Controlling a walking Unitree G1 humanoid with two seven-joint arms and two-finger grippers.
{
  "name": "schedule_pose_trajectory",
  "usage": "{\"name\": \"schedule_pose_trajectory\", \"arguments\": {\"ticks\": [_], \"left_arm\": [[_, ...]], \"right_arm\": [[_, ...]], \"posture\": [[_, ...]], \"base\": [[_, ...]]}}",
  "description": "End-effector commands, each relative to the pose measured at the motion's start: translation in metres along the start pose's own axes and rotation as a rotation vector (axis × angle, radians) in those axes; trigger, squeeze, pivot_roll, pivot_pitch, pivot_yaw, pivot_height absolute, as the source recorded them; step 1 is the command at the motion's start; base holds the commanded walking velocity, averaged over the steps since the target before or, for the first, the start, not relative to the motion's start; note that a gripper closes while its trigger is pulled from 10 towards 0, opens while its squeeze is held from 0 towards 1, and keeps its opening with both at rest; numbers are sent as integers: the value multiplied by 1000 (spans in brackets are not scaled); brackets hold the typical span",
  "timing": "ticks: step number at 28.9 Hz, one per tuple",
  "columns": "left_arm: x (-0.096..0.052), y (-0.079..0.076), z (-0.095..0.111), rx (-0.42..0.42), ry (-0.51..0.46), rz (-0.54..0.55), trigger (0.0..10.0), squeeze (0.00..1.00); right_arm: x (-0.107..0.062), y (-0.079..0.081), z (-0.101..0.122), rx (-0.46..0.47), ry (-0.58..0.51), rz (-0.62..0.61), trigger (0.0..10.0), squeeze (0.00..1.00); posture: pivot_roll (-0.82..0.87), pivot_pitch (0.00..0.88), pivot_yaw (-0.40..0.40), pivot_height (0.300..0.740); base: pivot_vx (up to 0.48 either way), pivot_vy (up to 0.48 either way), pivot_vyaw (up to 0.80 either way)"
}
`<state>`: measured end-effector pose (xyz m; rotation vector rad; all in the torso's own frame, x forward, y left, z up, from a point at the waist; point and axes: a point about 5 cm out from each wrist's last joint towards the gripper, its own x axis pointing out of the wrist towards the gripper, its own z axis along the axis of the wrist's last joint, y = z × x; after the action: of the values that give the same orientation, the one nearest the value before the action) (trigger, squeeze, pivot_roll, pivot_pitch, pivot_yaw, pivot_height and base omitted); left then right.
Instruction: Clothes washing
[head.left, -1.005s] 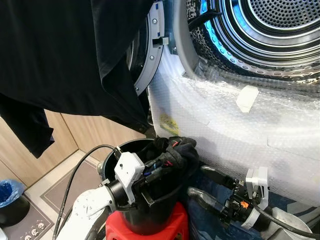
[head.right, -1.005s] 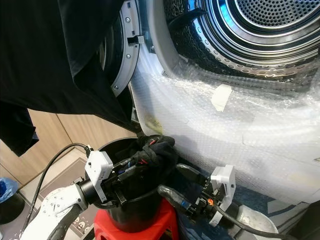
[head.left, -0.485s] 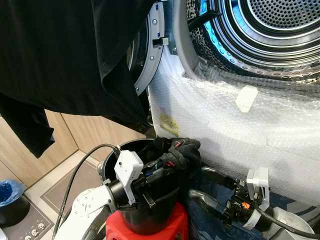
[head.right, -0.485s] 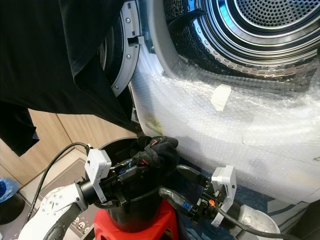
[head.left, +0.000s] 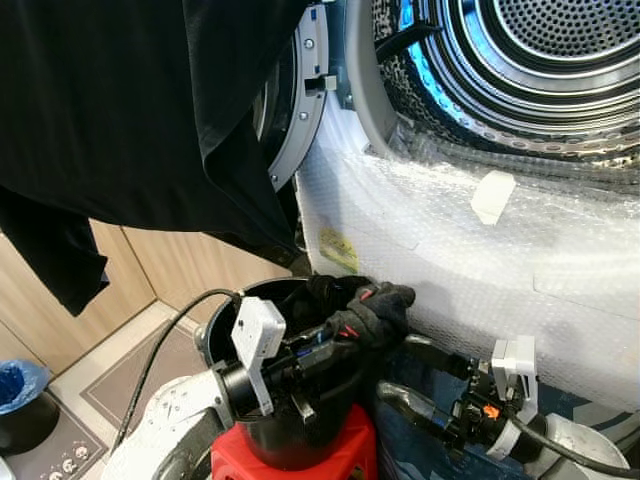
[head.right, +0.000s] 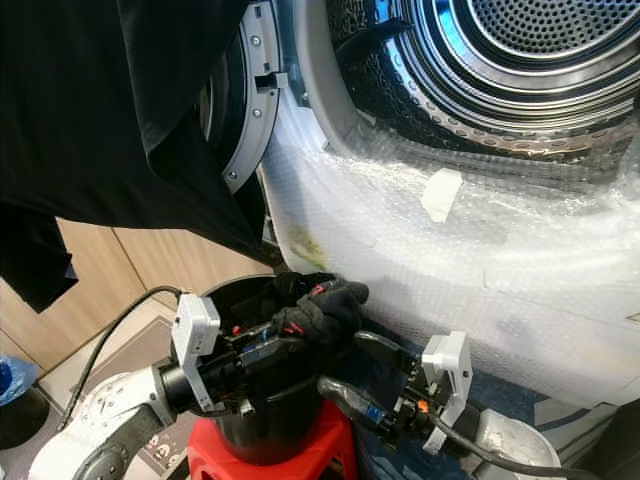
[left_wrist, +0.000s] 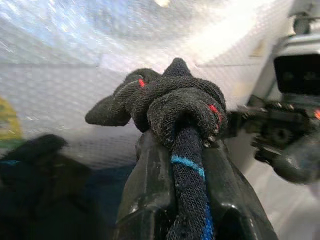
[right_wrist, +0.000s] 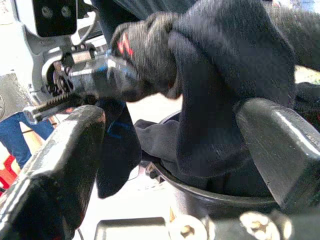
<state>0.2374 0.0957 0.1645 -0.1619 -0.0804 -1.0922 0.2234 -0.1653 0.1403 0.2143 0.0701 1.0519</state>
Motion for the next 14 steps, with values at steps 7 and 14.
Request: {"name": "schedule_pose_trajectory", "arguments": {"ticks": [7, 14], "left_arm": [[3, -13, 6, -143, -12, -111, 10000, 0], [-2, -23, 6, -269, 14, -209, 10000, 0]], "right_arm": [[6, 4, 2, -1, -4, 60, 10000, 0], [6, 11, 5, 50, -40, 127, 10000, 0]], "posture": [[-71, 0, 76, 740], [-69, 0, 80, 740]], "base": [[0, 0, 0], [0, 0, 0]]}}
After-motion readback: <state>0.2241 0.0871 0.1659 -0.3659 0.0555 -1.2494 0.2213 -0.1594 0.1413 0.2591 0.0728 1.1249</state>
